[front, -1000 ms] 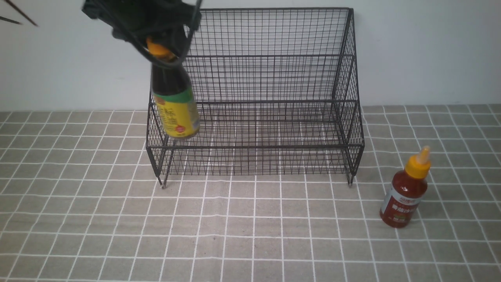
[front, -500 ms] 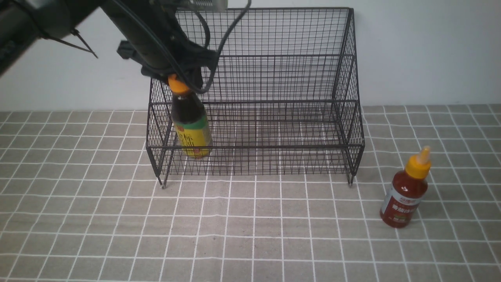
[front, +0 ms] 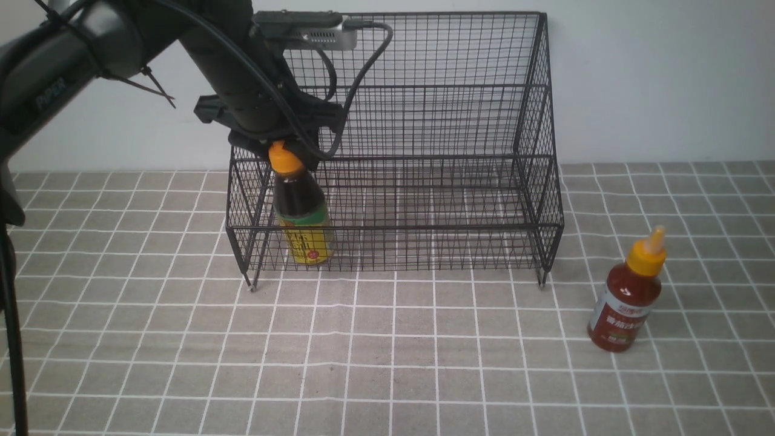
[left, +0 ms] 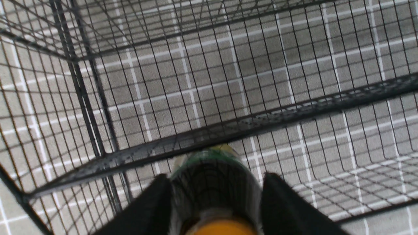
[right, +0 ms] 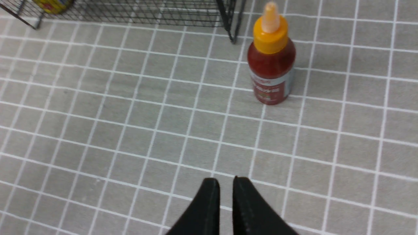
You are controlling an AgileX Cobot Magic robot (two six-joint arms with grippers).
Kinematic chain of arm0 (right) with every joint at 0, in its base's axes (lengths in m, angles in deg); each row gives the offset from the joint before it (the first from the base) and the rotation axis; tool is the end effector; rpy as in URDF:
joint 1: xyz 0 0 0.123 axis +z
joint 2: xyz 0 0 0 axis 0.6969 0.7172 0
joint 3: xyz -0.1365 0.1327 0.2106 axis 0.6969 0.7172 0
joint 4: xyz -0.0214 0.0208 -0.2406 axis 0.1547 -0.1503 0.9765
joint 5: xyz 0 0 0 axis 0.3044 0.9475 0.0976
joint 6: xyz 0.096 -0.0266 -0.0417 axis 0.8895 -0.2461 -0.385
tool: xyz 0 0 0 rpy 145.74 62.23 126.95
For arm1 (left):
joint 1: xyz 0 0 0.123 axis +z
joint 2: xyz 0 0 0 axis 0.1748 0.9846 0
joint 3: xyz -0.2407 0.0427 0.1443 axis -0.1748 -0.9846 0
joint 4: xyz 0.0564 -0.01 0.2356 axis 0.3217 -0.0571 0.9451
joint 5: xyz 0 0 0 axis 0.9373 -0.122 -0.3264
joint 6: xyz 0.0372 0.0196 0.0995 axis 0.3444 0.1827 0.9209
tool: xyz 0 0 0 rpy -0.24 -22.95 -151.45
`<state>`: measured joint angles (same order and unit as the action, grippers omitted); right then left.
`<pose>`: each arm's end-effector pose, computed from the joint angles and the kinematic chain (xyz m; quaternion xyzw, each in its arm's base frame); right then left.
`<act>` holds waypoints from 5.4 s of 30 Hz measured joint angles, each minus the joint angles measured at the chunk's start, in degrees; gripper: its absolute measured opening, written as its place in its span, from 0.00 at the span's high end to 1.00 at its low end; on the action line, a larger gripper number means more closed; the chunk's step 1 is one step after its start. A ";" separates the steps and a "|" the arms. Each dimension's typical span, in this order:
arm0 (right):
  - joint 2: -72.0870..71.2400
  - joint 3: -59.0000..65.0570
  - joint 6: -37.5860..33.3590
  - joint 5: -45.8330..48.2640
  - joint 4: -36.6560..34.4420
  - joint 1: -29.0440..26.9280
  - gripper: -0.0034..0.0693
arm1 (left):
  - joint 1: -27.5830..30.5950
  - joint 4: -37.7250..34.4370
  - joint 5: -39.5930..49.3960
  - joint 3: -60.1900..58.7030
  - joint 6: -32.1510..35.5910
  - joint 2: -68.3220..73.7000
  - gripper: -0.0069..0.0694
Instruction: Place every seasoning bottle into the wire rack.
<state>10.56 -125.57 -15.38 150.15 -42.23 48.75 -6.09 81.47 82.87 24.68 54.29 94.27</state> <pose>0.1339 0.0379 0.3503 -0.0727 0.9528 0.1323 0.2635 0.4234 -0.1337 0.2851 0.1119 0.9733 -0.0817 0.1832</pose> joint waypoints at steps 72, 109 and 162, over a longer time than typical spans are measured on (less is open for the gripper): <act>65.87 -50.74 6.89 -4.31 18.05 23.08 0.55 | 0.00 0.15 3.00 -47.50 2.82 -66.22 0.92; -10.46 -12.63 14.59 -5.84 25.09 23.08 0.97 | 0.00 1.04 -4.35 -48.74 3.30 -66.54 0.92; -39.65 31.77 20.37 -41.95 27.52 23.02 0.97 | 0.00 1.17 -32.86 -87.35 3.30 -106.83 0.92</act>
<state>-29.09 -93.81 4.98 108.21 -14.71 71.77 -6.09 82.64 50.01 -62.68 57.59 -12.55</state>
